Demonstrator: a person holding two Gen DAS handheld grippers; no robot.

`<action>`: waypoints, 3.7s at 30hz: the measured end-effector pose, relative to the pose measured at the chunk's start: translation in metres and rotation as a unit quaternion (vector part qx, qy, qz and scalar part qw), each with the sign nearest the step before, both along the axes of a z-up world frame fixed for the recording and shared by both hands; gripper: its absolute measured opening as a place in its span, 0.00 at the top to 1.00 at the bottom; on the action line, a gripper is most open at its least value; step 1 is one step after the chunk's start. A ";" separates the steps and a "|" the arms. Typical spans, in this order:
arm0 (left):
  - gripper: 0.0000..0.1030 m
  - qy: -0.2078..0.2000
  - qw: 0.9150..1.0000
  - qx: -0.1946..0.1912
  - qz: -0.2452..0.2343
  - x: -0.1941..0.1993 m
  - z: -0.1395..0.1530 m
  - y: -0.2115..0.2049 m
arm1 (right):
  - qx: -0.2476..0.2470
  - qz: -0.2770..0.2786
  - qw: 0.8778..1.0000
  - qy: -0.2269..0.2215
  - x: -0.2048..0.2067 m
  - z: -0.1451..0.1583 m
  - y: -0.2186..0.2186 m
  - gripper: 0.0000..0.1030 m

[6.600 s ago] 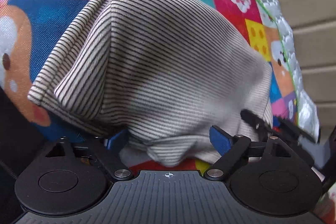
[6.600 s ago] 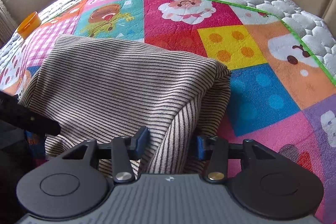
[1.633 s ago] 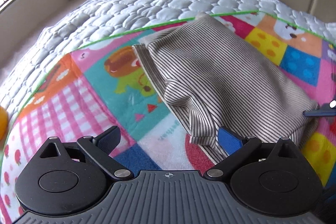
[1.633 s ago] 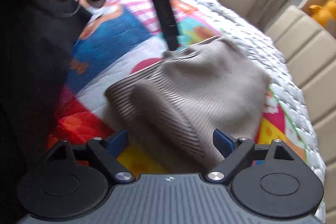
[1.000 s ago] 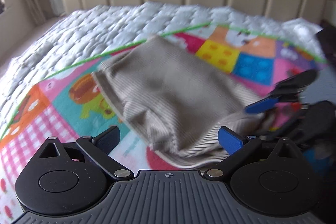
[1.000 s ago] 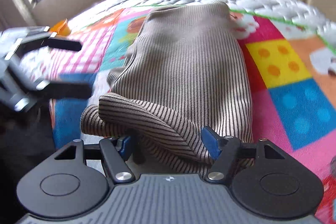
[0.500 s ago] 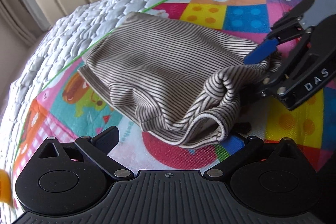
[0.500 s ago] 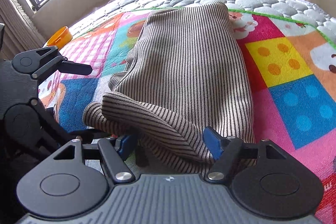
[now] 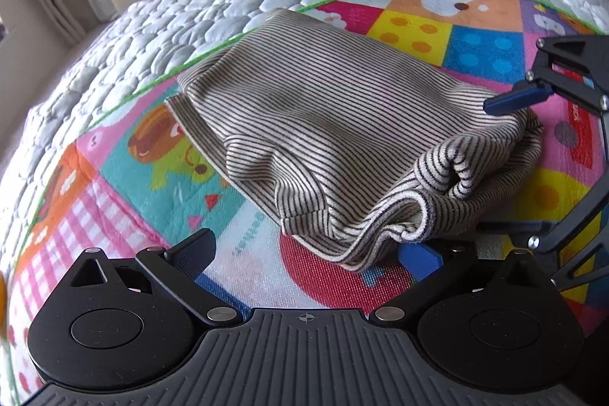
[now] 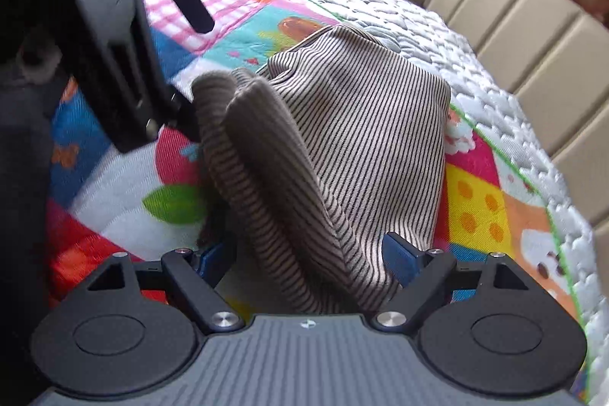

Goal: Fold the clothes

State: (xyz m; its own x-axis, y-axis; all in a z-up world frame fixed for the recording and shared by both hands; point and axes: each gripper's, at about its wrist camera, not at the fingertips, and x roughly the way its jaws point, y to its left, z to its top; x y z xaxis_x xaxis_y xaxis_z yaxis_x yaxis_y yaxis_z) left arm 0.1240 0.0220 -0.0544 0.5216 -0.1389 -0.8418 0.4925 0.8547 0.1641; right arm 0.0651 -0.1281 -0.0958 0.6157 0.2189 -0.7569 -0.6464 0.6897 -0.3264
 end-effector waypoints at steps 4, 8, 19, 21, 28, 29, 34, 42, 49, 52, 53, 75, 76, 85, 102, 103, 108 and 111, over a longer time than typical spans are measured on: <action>0.00 0.017 0.999 -0.022 0.017 0.006 0.000 0.006 | -0.046 0.028 0.998 -0.045 -0.009 -0.011 0.011 0.18; 0.00 0.032 0.998 -0.041 0.031 0.011 -0.001 0.010 | -0.114 0.064 0.986 -0.105 -0.011 -0.021 0.024 0.47; 0.00 0.002 0.957 -0.207 0.201 0.038 0.032 0.106 | -0.168 0.125 0.976 -0.057 0.002 0.037 0.032 0.75; 0.00 0.010 0.958 -0.200 0.203 0.050 0.026 0.109 | -0.173 0.154 0.973 -0.018 -0.012 0.045 0.031 0.75; 0.00 0.024 0.994 -0.082 0.070 0.061 -0.013 0.057 | -0.211 0.243 0.945 0.052 -0.031 0.086 0.040 0.76; 0.00 0.024 0.996 -0.063 0.061 0.061 -0.020 0.054 | -0.220 0.254 0.941 0.051 -0.023 0.092 0.042 0.76; 0.00 0.007 0.992 -0.064 0.104 0.064 -0.019 0.083 | -0.243 0.283 0.927 0.042 0.051 0.092 0.060 0.73; 0.00 -0.012 0.956 -0.236 0.174 0.064 0.012 0.142 | -0.205 0.247 0.947 0.023 0.150 0.025 0.075 0.63; 0.00 -0.001 0.978 -0.201 0.050 0.057 0.004 0.081 | -0.141 0.188 0.972 -0.017 0.151 0.029 0.056 0.38; 0.00 -0.006 0.986 -0.159 0.046 0.055 -0.005 0.068 | -0.112 0.149 0.982 -0.035 0.149 0.037 0.050 0.27; 0.00 -0.011 0.988 -0.144 0.049 0.054 -0.007 0.066 | -0.102 0.138 0.984 -0.040 0.141 0.042 0.048 0.25; 0.00 -0.012 0.992 -0.108 0.057 0.062 -0.014 0.060 | 0.141 -0.235 0.962 -0.010 0.109 0.013 -0.037 0.00; 0.00 -0.013 0.993 -0.107 0.057 0.062 -0.014 0.059 | 0.141 -0.235 0.962 -0.010 0.109 0.012 -0.036 0.00; 0.00 -0.012 0.993 -0.101 0.056 0.061 -0.015 0.058 | 0.129 -0.250 0.959 -0.026 0.099 0.007 -0.023 0.00; 0.00 -0.027 0.991 -0.116 0.060 0.054 -0.003 0.069 | 0.342 -0.381 0.833 0.208 0.082 0.017 -0.056 0.08; 0.00 -0.040 0.990 -0.120 0.062 0.052 0.002 0.072 | 0.347 -0.386 0.827 0.216 0.084 0.011 -0.057 0.20; 0.00 -0.062 0.979 -0.193 -0.004 0.051 0.034 0.072 | 0.368 -0.393 0.815 0.214 0.105 0.003 -0.071 0.29; 0.00 -0.062 0.979 -0.185 -0.057 0.064 0.038 0.055 | 0.357 -0.392 0.829 0.180 0.127 0.007 -0.083 0.34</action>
State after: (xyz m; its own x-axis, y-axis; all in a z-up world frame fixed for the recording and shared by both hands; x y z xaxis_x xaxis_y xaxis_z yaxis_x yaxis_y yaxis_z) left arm 0.1877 0.0765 -0.0164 0.5799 -0.4851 -0.6546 0.5839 0.8077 -0.0813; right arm 0.1920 -0.2108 -0.0892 0.5434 0.3300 -0.7719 0.1237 0.8780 0.4624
